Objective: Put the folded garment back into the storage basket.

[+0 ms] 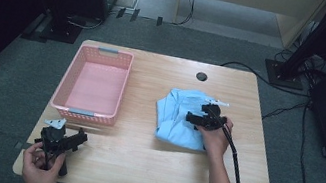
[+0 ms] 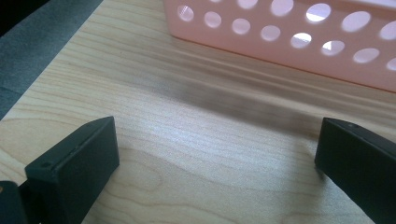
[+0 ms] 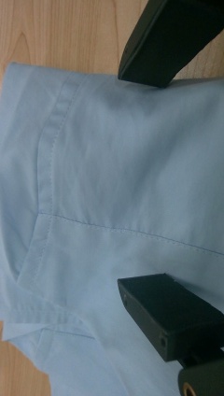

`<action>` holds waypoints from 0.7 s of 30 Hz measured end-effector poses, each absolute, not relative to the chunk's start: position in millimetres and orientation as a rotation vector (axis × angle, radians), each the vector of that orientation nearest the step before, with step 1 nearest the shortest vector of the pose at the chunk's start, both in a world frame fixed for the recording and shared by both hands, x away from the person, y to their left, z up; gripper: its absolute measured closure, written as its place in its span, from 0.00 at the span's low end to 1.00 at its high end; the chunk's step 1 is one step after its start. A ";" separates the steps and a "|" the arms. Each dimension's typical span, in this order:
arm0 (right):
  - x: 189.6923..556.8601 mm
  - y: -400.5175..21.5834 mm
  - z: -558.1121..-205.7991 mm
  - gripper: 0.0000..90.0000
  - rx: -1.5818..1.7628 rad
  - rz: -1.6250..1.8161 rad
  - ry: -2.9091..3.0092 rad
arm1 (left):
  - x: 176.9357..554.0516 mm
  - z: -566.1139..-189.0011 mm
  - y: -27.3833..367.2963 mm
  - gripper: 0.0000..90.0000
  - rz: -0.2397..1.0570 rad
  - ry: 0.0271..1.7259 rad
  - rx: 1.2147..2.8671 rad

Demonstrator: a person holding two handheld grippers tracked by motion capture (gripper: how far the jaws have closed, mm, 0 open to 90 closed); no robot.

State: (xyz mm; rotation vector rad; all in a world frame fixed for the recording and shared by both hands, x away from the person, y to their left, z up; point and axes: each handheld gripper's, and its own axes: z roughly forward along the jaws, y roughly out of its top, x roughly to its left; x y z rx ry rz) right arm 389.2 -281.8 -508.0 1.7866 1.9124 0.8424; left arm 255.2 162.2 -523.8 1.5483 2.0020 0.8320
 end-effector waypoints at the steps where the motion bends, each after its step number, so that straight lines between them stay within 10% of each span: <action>1: 389.7 -281.7 -509.6 0.03 1.784 0.832 1.915 | 255.2 -523.8 162.2 0.00 0.832 2.002 1.549; 15: 379.3 -278.3 -524.9 0.04 1.679 0.868 1.888 | 255.1 -523.9 162.2 0.00 0.832 2.002 1.549; 21: 370.3 -278.6 -523.5 0.48 1.602 0.966 1.897 | 255.1 -523.8 162.2 0.00 0.832 2.002 1.549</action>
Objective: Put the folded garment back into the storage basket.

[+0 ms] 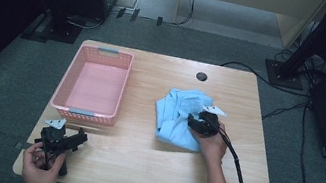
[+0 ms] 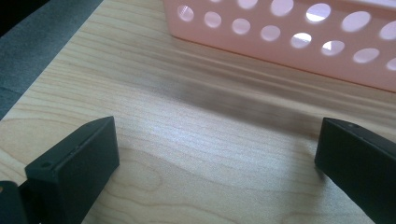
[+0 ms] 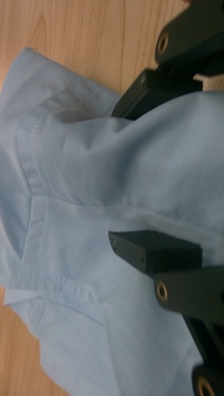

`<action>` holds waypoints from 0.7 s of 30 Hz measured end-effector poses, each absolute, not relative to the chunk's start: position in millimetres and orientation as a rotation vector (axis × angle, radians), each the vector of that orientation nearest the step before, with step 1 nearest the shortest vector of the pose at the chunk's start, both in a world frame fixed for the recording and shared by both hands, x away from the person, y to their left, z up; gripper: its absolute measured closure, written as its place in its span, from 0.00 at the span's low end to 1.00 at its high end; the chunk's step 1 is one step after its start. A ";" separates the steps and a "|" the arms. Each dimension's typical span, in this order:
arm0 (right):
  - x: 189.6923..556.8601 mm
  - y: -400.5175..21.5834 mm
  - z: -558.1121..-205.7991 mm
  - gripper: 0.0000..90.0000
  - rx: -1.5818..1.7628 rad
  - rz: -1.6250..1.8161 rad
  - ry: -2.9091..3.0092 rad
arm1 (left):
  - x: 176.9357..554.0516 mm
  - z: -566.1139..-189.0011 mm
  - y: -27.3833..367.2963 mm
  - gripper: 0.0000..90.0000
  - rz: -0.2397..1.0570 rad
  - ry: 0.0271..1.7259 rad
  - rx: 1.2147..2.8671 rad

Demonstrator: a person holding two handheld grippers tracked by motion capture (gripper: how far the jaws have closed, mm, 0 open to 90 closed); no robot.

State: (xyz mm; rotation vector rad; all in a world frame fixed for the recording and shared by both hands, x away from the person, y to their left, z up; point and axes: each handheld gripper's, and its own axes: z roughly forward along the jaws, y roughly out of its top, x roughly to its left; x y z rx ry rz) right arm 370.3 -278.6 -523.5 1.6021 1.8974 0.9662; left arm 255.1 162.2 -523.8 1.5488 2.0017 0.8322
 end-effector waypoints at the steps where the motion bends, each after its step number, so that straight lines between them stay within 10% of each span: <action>1: 369.4 -278.9 -523.7 0.52 1.595 0.979 1.902 | 255.2 -523.9 162.2 0.00 0.832 2.001 1.548; 7: 365.6 -275.7 -522.4 0.85 1.609 1.027 1.911 | 255.2 -523.9 162.2 0.00 0.832 2.002 1.549; 21: 355.2 -272.6 -500.3 0.88 1.648 1.123 1.876 | 255.2 -523.9 162.2 0.00 0.832 2.001 1.548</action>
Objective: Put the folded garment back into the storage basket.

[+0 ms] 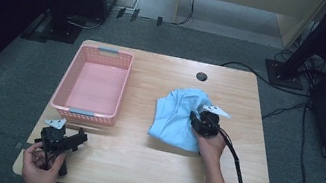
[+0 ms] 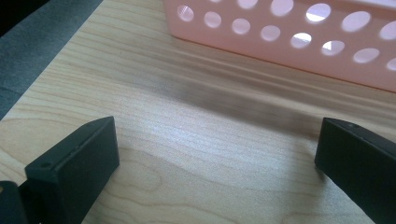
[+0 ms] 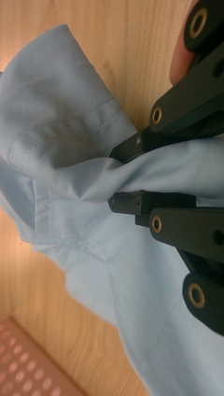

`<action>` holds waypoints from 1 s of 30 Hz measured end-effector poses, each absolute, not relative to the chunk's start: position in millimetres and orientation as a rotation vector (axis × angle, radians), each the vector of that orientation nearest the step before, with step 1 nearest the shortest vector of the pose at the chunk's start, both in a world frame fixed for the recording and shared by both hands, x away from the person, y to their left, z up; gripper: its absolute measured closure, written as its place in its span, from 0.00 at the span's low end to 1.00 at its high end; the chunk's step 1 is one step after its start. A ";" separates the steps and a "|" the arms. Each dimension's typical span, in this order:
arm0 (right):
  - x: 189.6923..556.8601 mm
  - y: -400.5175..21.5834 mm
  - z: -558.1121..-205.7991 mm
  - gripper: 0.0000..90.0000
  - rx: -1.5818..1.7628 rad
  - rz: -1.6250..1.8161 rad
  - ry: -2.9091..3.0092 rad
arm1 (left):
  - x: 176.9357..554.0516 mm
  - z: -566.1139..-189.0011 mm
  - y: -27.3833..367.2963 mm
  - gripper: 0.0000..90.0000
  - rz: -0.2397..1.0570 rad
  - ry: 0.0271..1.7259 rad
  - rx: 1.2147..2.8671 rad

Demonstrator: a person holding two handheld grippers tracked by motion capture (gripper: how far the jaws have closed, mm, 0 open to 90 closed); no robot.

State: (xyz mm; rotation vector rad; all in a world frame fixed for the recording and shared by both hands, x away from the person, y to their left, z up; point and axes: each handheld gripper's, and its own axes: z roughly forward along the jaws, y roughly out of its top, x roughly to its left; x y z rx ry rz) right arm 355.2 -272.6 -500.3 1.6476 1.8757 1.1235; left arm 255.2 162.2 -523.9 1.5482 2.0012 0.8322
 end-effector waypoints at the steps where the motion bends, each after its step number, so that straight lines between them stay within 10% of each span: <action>1: 353.9 -272.5 -496.5 0.88 1.634 1.139 1.876 | 255.3 -523.9 162.2 0.00 0.832 2.001 1.548; 30: 339.0 -244.7 -404.7 0.88 1.455 1.313 1.824 | 255.2 -523.8 162.1 0.00 0.832 2.002 1.548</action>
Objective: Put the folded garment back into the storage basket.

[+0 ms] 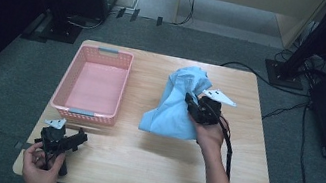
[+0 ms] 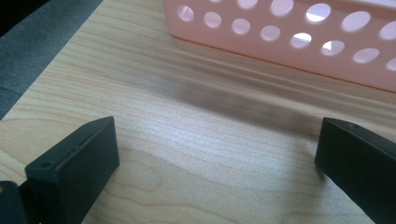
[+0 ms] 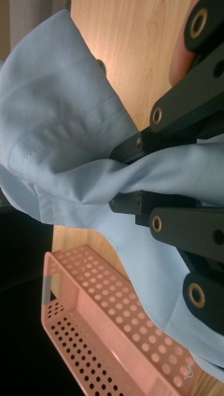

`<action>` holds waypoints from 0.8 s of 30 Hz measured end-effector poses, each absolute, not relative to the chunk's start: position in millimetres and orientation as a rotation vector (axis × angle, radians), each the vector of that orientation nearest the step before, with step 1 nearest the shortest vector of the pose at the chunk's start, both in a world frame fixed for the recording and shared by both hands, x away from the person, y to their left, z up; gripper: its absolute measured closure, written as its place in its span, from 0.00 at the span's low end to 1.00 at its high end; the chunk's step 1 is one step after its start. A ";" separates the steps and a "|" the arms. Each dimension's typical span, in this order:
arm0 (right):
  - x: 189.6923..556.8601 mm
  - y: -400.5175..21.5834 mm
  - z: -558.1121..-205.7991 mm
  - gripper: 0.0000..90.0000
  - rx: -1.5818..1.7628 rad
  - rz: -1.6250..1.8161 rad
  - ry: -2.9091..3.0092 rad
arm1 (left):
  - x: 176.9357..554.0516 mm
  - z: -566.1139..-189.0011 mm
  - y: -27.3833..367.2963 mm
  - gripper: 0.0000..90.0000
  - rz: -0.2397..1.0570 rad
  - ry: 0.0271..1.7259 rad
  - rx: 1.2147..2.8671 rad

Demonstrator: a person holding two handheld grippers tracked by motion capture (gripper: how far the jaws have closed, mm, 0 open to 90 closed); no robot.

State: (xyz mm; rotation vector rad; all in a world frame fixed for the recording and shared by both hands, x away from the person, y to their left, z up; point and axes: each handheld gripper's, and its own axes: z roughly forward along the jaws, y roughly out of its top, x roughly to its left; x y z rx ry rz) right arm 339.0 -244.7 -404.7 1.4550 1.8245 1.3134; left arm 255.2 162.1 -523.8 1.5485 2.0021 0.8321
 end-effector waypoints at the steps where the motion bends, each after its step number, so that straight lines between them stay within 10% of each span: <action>1: 339.1 -243.2 -402.3 0.88 1.451 1.316 1.823 | 255.3 -523.9 162.0 0.00 0.833 2.002 1.545; 24: 348.9 -201.6 -364.6 0.88 1.379 1.374 1.828 | 255.2 -523.7 162.3 0.00 0.832 2.001 1.552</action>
